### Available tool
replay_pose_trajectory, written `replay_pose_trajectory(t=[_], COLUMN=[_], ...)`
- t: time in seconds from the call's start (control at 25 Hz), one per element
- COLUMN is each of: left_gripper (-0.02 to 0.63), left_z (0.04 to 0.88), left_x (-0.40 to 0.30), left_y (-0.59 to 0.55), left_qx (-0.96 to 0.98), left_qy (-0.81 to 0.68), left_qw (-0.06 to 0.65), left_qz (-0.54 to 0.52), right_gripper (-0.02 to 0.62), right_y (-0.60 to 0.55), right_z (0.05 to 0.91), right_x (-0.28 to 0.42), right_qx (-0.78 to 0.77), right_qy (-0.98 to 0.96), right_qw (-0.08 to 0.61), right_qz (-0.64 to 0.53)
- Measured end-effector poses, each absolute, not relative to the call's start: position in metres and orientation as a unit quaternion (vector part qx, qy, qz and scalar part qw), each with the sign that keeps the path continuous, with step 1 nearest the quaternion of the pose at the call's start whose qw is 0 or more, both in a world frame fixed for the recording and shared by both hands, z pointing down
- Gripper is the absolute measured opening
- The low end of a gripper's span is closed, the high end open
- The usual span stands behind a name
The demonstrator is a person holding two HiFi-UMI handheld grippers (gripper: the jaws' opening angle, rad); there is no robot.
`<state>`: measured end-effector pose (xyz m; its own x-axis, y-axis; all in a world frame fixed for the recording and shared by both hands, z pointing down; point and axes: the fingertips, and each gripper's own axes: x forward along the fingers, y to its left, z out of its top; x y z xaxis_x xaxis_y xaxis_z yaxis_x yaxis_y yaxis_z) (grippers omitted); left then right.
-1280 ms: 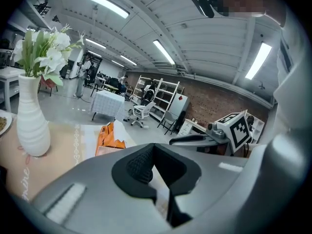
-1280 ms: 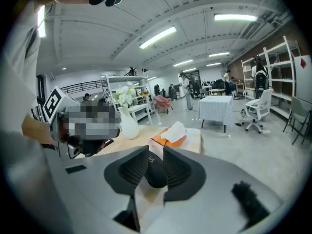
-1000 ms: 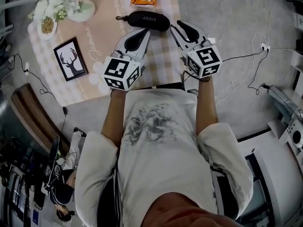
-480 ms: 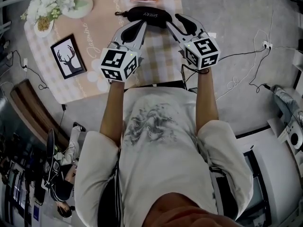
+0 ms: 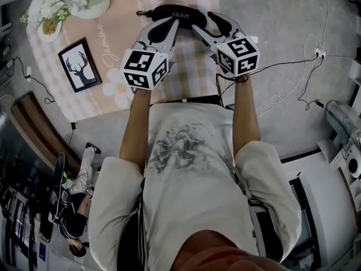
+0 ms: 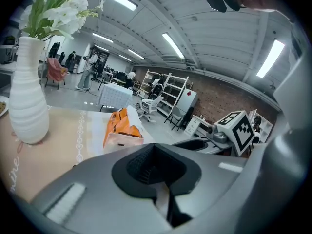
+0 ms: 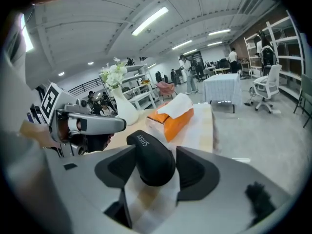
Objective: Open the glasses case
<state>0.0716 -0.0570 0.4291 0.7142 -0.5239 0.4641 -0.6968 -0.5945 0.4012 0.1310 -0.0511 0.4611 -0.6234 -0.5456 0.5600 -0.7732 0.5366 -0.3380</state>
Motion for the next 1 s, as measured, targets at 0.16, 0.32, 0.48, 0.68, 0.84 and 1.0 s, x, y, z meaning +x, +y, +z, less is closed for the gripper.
replay_pose_trajectory(t=[0.16,0.32,0.48,0.68,0.84,1.0], left_gripper=[0.003,0.003,0.003,0.003,0.003,0.003], left_z=[0.432,0.434,0.437,0.441,0.44,0.44], left_x=[0.073,0.075,0.077,0.075,0.073,0.075], left_y=[-0.057,-0.058,-0.061,-0.062,-0.062,-0.062], left_qx=[0.879,0.879,0.879,0.874,0.873,0.873], left_qy=[-0.347,-0.347,-0.347,-0.353,-0.356,-0.356], left_qw=[0.288,0.289,0.289,0.295,0.296,0.295], left_qz=[0.152,0.152,0.153,0.155,0.155,0.156], right_gripper=[0.264,0.264,0.264,0.264,0.264,0.264], right_y=[-0.052,-0.052,-0.049,-0.041,-0.031,-0.023], right_z=[0.464,0.47,0.473,0.468,0.465,0.46], right_x=[0.129,0.126,0.121,0.119,0.117,0.114], right_qx=[0.385,0.375,0.368,0.361,0.354,0.351], right_qy=[-0.855,-0.857,-0.86,-0.865,-0.87,-0.874], right_qw=[0.195,0.192,0.187,0.18,0.176,0.166], right_qz=[0.288,0.296,0.301,0.298,0.295,0.291])
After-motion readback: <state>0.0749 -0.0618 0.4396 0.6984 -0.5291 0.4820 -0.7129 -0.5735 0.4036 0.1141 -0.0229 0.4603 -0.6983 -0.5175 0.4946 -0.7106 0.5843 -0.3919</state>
